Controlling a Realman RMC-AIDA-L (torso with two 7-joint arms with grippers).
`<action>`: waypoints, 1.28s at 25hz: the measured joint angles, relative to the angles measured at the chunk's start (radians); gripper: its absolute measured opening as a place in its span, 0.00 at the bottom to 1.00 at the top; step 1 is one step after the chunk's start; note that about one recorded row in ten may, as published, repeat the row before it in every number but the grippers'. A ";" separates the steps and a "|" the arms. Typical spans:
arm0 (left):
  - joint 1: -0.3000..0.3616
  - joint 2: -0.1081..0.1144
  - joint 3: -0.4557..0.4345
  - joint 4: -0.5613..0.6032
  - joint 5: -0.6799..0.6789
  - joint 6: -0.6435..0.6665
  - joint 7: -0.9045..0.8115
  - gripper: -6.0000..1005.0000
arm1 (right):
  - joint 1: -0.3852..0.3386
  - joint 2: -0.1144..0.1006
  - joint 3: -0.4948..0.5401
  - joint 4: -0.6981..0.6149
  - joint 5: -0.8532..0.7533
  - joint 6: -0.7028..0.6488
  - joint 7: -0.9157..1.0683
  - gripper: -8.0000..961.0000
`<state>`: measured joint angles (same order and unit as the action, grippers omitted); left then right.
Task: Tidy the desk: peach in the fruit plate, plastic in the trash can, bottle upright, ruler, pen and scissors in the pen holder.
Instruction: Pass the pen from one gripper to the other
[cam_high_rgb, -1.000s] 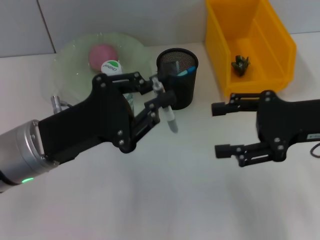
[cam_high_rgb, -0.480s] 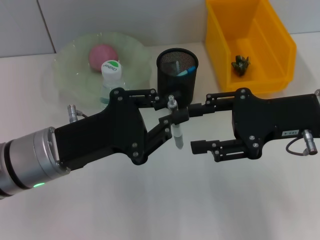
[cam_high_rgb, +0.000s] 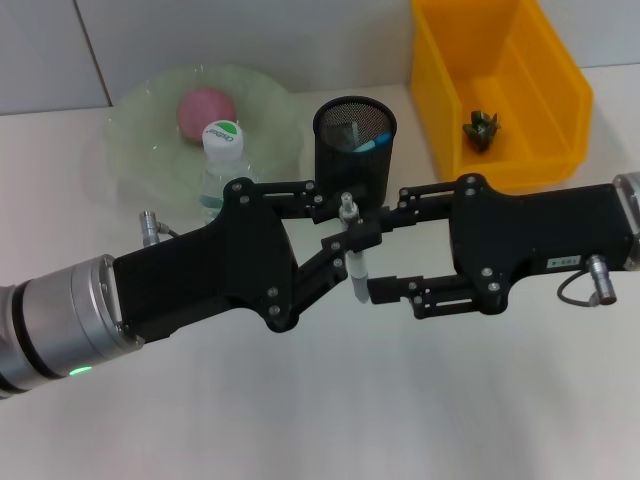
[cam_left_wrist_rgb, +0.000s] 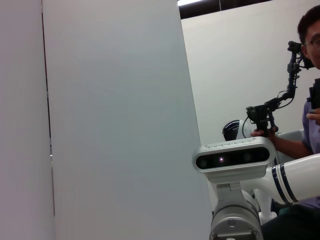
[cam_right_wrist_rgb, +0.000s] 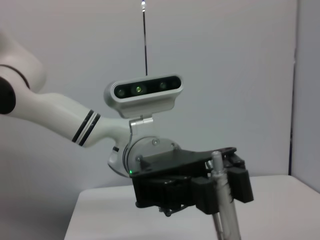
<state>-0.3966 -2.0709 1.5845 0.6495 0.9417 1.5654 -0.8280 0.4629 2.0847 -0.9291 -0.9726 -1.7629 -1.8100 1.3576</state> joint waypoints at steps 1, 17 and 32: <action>0.000 0.000 0.000 0.000 0.000 0.000 0.000 0.22 | 0.001 0.000 -0.009 0.000 0.000 0.005 0.000 0.65; -0.009 0.000 0.002 -0.010 0.002 -0.004 -0.002 0.22 | 0.015 0.000 -0.036 0.000 0.013 0.034 0.014 0.50; -0.010 0.000 0.002 -0.010 0.001 0.002 -0.009 0.23 | 0.017 -0.003 -0.050 -0.008 0.013 0.037 0.040 0.38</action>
<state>-0.4062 -2.0708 1.5862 0.6398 0.9425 1.5669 -0.8371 0.4803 2.0815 -0.9789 -0.9811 -1.7501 -1.7726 1.3976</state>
